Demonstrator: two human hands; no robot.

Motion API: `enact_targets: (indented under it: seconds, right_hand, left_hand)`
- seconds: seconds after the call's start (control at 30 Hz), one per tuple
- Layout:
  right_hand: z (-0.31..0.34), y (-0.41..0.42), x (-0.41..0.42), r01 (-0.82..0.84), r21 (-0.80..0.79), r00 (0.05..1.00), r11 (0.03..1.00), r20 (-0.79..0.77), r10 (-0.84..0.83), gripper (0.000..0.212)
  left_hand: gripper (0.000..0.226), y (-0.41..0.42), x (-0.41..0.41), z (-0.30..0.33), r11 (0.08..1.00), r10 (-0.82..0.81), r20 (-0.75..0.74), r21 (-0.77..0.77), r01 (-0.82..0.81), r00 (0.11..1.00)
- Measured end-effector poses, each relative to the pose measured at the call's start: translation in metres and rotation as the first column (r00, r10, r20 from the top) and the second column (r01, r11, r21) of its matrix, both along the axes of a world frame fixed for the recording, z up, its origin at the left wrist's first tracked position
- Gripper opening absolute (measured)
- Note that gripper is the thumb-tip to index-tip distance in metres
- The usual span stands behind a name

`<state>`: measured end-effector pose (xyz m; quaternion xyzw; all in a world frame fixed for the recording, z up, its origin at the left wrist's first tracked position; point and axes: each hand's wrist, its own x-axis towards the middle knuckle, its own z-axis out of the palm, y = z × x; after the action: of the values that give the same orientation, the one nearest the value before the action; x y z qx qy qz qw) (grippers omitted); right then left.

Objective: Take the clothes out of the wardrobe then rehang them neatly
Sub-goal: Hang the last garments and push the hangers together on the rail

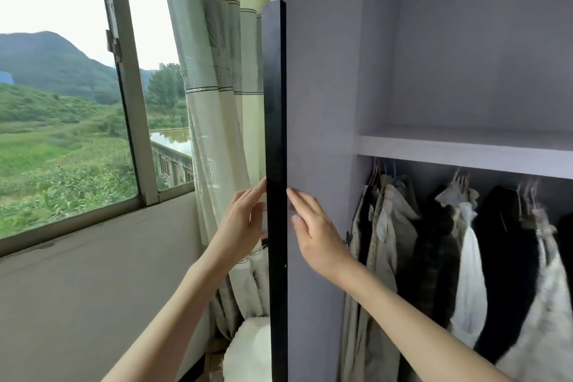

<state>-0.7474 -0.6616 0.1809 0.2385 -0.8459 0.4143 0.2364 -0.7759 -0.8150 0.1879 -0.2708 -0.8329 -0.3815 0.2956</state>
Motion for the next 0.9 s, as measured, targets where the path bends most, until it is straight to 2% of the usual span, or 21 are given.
enact_targets:
  seconds: [0.13, 0.27, 0.37, 0.47, 0.6, 0.77, 0.9]
  right_hand:
    - [-0.007, 0.034, 0.020, 0.022, -0.160, 0.998, 0.987, -0.052, -0.030, 0.042]
    - [-0.005, 0.090, 0.045, 0.035, -0.271, 0.998, 0.962, -0.036, -0.047, 0.036]
    - [-0.001, 0.133, 0.062, 0.104, -0.283, 0.994, 0.954, -0.011, -0.112, 0.035]
    - [0.003, 0.167, 0.075, 0.193, -0.289, 0.981, 0.938, 0.034, -0.191, 0.037]
    - [0.001, 0.205, 0.078, 0.389, -0.236, 0.920, 0.890, 0.053, -0.388, 0.047]
    - [-0.008, 0.246, 0.058, 0.586, -0.177, 0.804, 0.791, 0.005, -0.594, 0.063]
    - [-0.008, 0.274, 0.042, 0.668, -0.110, 0.738, 0.736, -0.030, -0.674, 0.063]
  left_hand:
    - [0.048, 0.027, 0.017, -0.004, 0.986, -0.162, -0.073, -0.041, 0.159, 0.984]
    - [0.054, 0.071, 0.029, -0.009, 0.940, -0.335, -0.114, -0.114, 0.323, 0.935]
    - [0.056, 0.119, 0.036, -0.014, 0.902, -0.425, -0.116, -0.140, 0.408, 0.898]
    - [0.057, 0.162, 0.037, -0.018, 0.879, -0.467, -0.054, -0.141, 0.456, 0.883]
    - [0.061, 0.210, 0.029, -0.015, 0.856, -0.463, 0.013, -0.254, 0.451, 0.886]
    - [0.063, 0.266, 0.006, -0.008, 0.822, -0.367, 0.003, -0.468, 0.325, 0.930]
    - [0.074, 0.299, -0.022, -0.009, 0.820, -0.348, 0.023, -0.478, 0.316, 0.937]
